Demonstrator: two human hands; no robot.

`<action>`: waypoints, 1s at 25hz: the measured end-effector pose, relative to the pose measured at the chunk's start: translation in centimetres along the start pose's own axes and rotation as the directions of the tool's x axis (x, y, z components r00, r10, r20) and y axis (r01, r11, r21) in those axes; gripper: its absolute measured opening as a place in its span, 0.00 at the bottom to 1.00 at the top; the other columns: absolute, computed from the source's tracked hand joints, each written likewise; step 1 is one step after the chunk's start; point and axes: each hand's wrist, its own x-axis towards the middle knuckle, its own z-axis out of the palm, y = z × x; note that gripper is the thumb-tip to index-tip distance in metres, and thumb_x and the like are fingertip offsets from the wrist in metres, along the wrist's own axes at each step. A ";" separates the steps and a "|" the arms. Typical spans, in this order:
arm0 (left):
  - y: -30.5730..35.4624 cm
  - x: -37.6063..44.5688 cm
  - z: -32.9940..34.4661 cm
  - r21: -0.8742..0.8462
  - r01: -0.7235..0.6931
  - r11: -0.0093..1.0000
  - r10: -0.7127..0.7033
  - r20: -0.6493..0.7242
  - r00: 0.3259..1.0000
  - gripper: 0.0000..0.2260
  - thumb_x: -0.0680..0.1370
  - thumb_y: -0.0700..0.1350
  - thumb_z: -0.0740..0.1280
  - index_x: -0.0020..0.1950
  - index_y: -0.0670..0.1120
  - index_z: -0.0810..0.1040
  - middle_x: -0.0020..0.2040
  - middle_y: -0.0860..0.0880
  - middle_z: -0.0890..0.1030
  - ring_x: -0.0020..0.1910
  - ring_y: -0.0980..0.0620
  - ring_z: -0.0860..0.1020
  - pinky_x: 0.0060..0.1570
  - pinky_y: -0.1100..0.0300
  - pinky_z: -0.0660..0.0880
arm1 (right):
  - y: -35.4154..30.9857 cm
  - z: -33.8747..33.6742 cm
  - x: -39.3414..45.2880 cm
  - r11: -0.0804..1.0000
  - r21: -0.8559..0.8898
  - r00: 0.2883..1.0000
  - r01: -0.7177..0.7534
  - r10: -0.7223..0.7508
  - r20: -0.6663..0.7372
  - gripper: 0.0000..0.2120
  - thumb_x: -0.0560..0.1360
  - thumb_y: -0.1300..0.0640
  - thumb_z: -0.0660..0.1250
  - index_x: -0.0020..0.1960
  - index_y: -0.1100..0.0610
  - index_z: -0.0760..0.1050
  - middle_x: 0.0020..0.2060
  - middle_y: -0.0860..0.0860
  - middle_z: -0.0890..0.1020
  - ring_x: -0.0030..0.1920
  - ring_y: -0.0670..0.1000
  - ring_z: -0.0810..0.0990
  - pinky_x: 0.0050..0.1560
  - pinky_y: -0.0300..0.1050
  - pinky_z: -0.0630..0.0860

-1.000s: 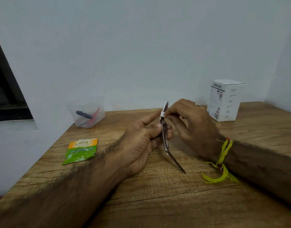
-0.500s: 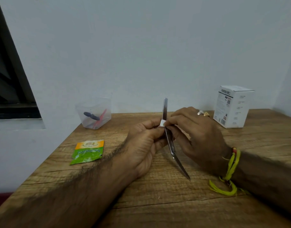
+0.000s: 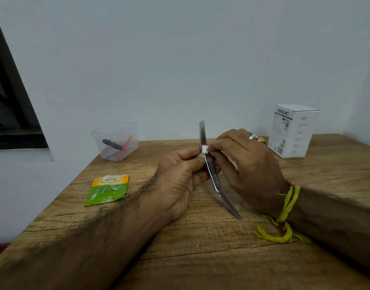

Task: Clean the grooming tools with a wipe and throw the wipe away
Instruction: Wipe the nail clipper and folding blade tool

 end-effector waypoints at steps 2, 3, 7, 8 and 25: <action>-0.1 0.1 0.1 0.016 -0.014 1.000 0.014 -0.003 1.000 0.08 0.77 0.28 0.64 0.52 0.34 0.83 0.43 0.39 0.85 0.41 0.47 0.85 0.40 0.58 0.83 | -0.1 0.1 0.0 0.999 -0.001 0.999 0.047 -0.047 0.007 0.06 0.79 0.62 0.67 0.50 0.63 0.81 0.44 0.57 0.82 0.42 0.58 0.80 0.43 0.57 0.77; -0.1 0.1 0.1 0.014 -0.018 1.000 0.018 -0.006 1.000 0.08 0.77 0.28 0.65 0.51 0.34 0.83 0.43 0.39 0.85 0.41 0.47 0.85 0.40 0.58 0.83 | -0.2 0.1 0.0 0.997 -0.019 0.997 0.069 -0.069 0.019 0.06 0.79 0.62 0.67 0.50 0.63 0.81 0.43 0.57 0.82 0.42 0.58 0.80 0.42 0.57 0.77; 0.0 0.1 -0.1 0.002 -0.022 1.000 0.022 -0.016 1.000 0.09 0.77 0.27 0.64 0.51 0.34 0.83 0.44 0.38 0.85 0.41 0.47 0.85 0.41 0.58 0.83 | 0.0 0.2 0.1 0.999 -0.031 0.999 0.029 -0.029 0.016 0.05 0.77 0.64 0.67 0.49 0.63 0.82 0.43 0.57 0.82 0.41 0.59 0.80 0.41 0.58 0.77; 0.0 0.2 0.0 0.003 -0.021 1.000 0.022 -0.018 1.000 0.09 0.77 0.27 0.64 0.52 0.33 0.82 0.44 0.38 0.85 0.41 0.47 0.85 0.41 0.58 0.83 | 0.1 0.2 0.1 0.999 -0.020 0.999 0.028 -0.028 0.017 0.04 0.77 0.65 0.68 0.49 0.63 0.82 0.43 0.57 0.82 0.41 0.59 0.80 0.41 0.58 0.77; -0.2 0.3 -0.2 -0.008 -0.038 0.999 0.038 -0.002 0.999 0.10 0.70 0.32 0.70 0.51 0.35 0.84 0.48 0.38 0.86 0.44 0.46 0.86 0.41 0.57 0.83 | 0.4 0.1 -0.2 0.993 -0.036 0.992 0.116 -0.115 0.044 0.05 0.77 0.62 0.69 0.50 0.61 0.83 0.45 0.56 0.83 0.42 0.58 0.80 0.41 0.58 0.76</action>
